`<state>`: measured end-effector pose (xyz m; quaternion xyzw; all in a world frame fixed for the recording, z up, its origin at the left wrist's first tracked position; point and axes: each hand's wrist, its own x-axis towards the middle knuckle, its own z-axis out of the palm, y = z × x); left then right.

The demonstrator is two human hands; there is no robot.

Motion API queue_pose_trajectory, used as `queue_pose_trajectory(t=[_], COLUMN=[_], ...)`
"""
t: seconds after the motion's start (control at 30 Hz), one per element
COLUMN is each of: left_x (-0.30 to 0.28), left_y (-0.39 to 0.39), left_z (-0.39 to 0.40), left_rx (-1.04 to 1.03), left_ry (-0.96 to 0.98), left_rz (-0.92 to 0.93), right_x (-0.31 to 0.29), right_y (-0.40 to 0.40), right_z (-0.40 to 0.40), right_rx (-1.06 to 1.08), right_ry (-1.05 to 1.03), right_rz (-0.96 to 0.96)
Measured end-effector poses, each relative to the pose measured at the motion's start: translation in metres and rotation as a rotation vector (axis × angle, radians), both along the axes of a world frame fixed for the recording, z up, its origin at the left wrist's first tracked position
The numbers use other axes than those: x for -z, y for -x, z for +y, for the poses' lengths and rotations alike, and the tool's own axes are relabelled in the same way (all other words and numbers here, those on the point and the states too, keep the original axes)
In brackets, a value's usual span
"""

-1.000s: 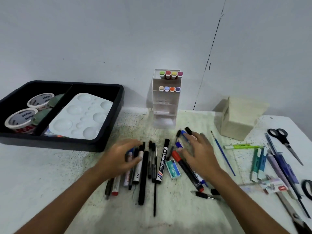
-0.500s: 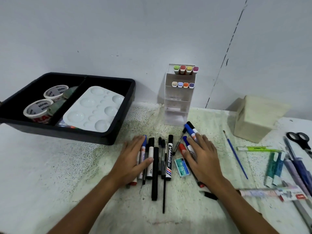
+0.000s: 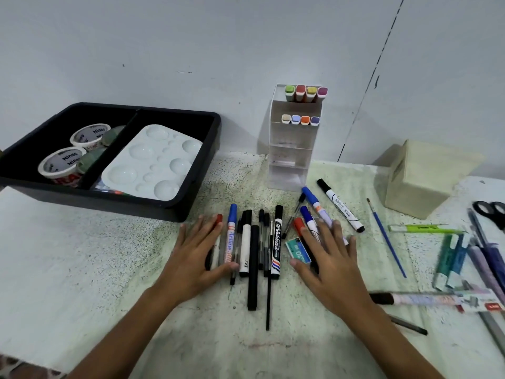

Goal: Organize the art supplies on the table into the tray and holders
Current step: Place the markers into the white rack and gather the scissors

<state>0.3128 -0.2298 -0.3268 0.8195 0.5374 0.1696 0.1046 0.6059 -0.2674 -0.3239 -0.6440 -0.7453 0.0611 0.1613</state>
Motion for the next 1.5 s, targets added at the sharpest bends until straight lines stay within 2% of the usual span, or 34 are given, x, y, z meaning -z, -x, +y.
queue_pose_trajectory(t=[0.07,0.23,0.3,0.47,0.57,0.67,0.73,0.9,1.03,1.13,1.23,1.5], left_x=[-0.004,-0.013,-0.017,-0.014,-0.009,-0.003,0.0,-0.003,-0.011,-0.015,-0.02,-0.041], left_y=[-0.004,-0.035,-0.054,-0.102,-0.124,-0.131,-0.129,-0.121,-0.134,-0.157,-0.189,-0.305], left_z=[0.001,-0.002,-0.004,-0.003,0.0,0.003,0.003,0.005,0.006,0.009,0.014,0.029], left_rx=[0.011,0.086,0.13,0.262,0.321,0.313,0.309,0.287,0.3,0.376,0.455,0.756], left_ry=[-0.019,-0.111,-0.121,-0.119,-0.093,-0.055,-0.054,-0.034,-0.039,-0.09,-0.115,-0.168], left_rz=[-0.049,-0.156,-0.16,-0.082,0.031,0.176,0.207,0.082,-0.039,-0.107,-0.128,-0.245], right_x=[-0.003,-0.029,-0.035,-0.017,-0.002,-0.002,-0.003,-0.006,-0.017,-0.03,-0.041,-0.047], right_y=[-0.004,-0.018,-0.03,-0.068,-0.077,-0.07,-0.063,-0.041,-0.029,-0.038,-0.067,-0.184], right_z=[0.009,0.008,-0.001,-0.035,-0.046,-0.043,-0.037,-0.02,-0.01,-0.01,-0.02,-0.041], right_rx=[0.015,0.059,0.101,0.218,0.246,0.232,0.203,0.119,0.111,0.148,0.215,0.505], right_ry=[-0.056,-0.171,-0.178,-0.152,-0.212,-0.311,-0.373,-0.408,-0.314,-0.275,-0.285,-0.219], right_rz=[0.108,0.585,0.584,0.27,0.252,0.365,0.479,0.799,1.034,1.139,1.084,0.64])
